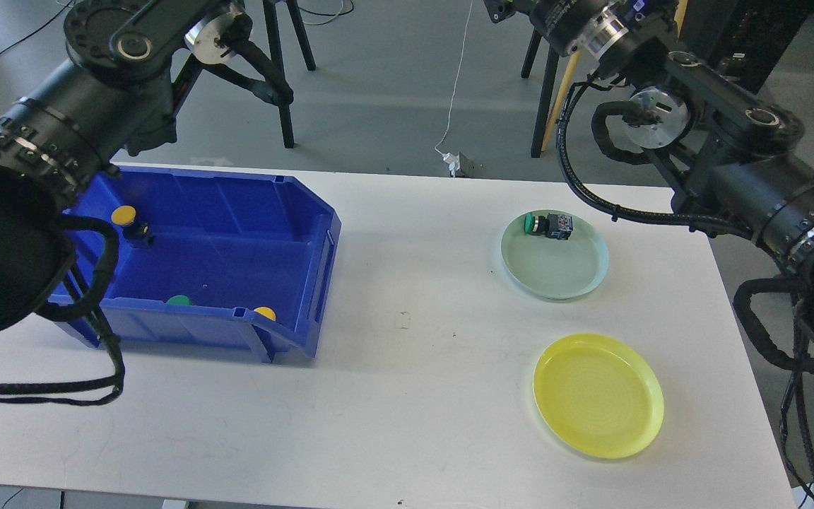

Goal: Pass button and place on color plate

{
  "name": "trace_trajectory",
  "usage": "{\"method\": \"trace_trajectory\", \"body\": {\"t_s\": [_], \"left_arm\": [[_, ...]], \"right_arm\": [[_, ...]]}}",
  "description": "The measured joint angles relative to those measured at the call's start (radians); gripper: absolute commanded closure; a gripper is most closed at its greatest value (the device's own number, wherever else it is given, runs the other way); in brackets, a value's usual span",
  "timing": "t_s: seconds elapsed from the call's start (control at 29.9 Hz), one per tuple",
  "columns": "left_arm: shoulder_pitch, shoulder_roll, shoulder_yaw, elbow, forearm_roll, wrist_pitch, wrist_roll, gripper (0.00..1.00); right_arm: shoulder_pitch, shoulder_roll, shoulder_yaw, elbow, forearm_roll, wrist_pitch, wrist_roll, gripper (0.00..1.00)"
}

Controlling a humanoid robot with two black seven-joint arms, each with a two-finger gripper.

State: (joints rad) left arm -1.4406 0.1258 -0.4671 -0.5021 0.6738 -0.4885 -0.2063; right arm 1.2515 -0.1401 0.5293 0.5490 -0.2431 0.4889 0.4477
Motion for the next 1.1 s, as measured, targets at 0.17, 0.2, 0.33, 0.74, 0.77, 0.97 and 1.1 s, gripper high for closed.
{"method": "trace_trajectory", "body": {"t_s": [0.17, 0.2, 0.33, 0.74, 0.77, 0.97, 1.1], "left_arm": [[0.002, -0.002, 0.002, 0.0, 0.002, 0.001, 0.0, 0.08], [0.003, -0.002, 0.002, 0.0, 0.002, 0.001, 0.0, 0.06], [0.004, -0.003, 0.004, 0.0, 0.001, 0.0, 0.0, 0.02], [0.055, 0.032, 0.017, 0.019, 0.018, 0.0, 0.032, 0.01], [0.059, 0.042, 0.017, 0.023, 0.016, 0.0, 0.032, 0.01], [0.072, 0.093, 0.011, 0.041, 0.007, 0.0, 0.024, 0.01], [0.064, 0.099, 0.002, 0.076, 0.005, 0.0, 0.017, 0.01]], "right_arm": [[0.003, 0.0, 0.001, 0.0, 0.0, 0.0, 0.0, 0.88], [0.003, 0.0, 0.001, 0.0, 0.0, 0.0, 0.0, 0.88], [0.004, 0.0, 0.001, -0.002, 0.0, 0.0, 0.0, 0.88], [0.013, -0.068, -0.007, -0.011, -0.005, 0.0, -0.016, 0.87], [0.011, -0.102, -0.012, -0.012, -0.007, 0.0, -0.019, 0.87], [-0.03, -0.213, -0.116, 0.016, -0.01, 0.0, -0.023, 0.87], [-0.095, -0.303, -0.222, 0.066, -0.012, 0.0, -0.023, 0.87]]}}
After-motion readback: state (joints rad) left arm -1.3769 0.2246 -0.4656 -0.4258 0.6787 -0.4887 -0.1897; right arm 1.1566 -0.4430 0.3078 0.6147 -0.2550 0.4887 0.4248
